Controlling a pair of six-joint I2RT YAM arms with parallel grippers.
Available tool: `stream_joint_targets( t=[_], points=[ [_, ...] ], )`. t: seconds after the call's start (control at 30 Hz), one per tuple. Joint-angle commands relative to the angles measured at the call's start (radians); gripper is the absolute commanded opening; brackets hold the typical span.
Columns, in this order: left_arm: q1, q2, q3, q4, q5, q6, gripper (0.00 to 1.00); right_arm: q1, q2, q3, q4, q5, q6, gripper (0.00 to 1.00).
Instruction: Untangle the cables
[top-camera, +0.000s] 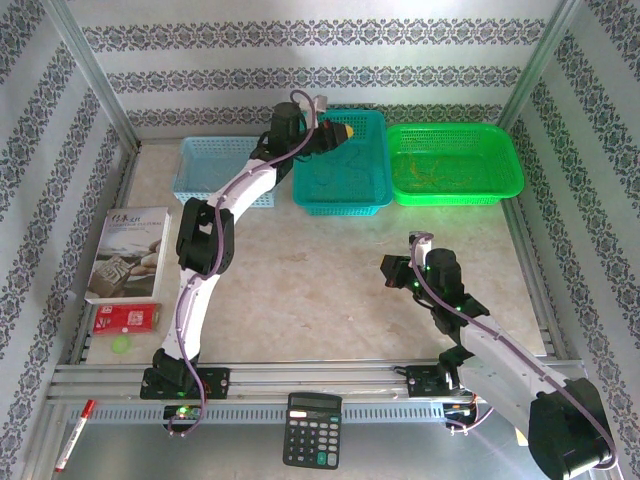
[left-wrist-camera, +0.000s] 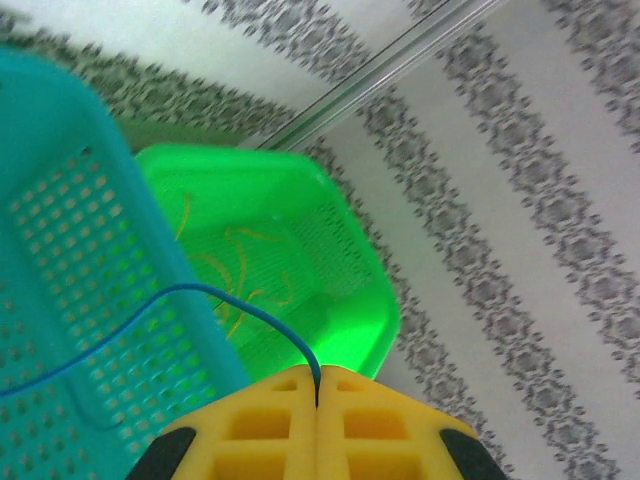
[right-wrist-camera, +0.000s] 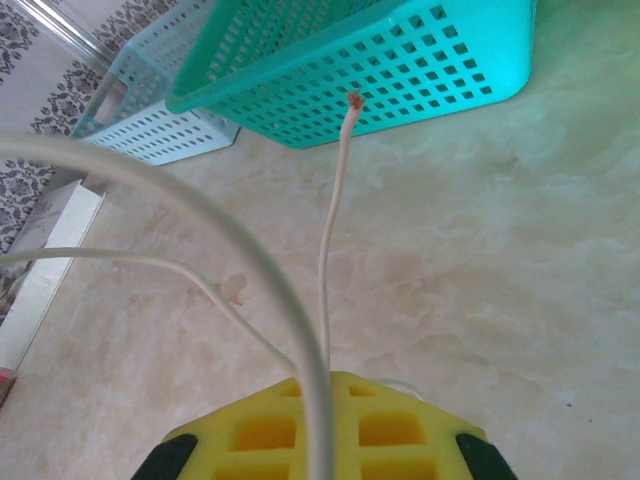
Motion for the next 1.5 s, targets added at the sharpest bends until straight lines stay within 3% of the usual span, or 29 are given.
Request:
stream_joint_targets(
  t=[0.0,0.23,0.27,0.3,0.47,0.6,0.77,0.9,1.1,1.37,1.47],
  points=[
    [-0.009,-0.077,0.007,-0.142,-0.032,0.155,0.21,-0.006,-0.022,0.045,-0.012,-0.016,-0.011,0.00],
    [-0.008,-0.133,0.056,-0.276,-0.061,0.245,0.82,-0.005,-0.033,0.069,-0.033,-0.019,-0.014,0.00],
    [-0.009,-0.144,0.068,-0.290,-0.061,0.253,0.97,-0.006,-0.032,0.069,-0.034,-0.020,-0.012,0.00],
    [-0.009,-0.153,0.077,-0.304,-0.062,0.261,1.00,-0.005,-0.032,0.097,-0.032,-0.021,-0.010,0.00],
    [-0.008,-0.232,0.065,-0.334,-0.050,0.253,1.00,-0.005,-0.027,0.127,-0.031,-0.021,0.000,0.00],
    [-0.009,-0.360,-0.136,-0.218,-0.022,0.185,1.00,-0.008,-0.011,0.150,-0.020,-0.026,0.018,0.00],
    [-0.008,-0.586,-0.549,0.054,-0.008,0.048,1.00,-0.023,0.025,0.184,0.029,-0.056,0.067,0.00],
    [-0.006,-0.720,-0.857,0.329,-0.008,-0.150,1.00,-0.032,0.061,0.226,0.081,-0.083,0.116,0.00],
    [-0.024,-0.849,-1.199,0.721,-0.060,-0.405,1.00,-0.034,0.143,0.311,0.178,-0.147,0.203,0.00],
    [-0.077,-0.928,-1.346,0.890,-0.120,-0.484,0.99,0.014,0.250,0.408,0.287,-0.201,0.283,0.00],
    [-0.077,-0.963,-1.310,0.796,-0.087,-0.425,0.95,0.043,0.279,0.438,0.254,-0.219,0.241,0.00]
  ],
)
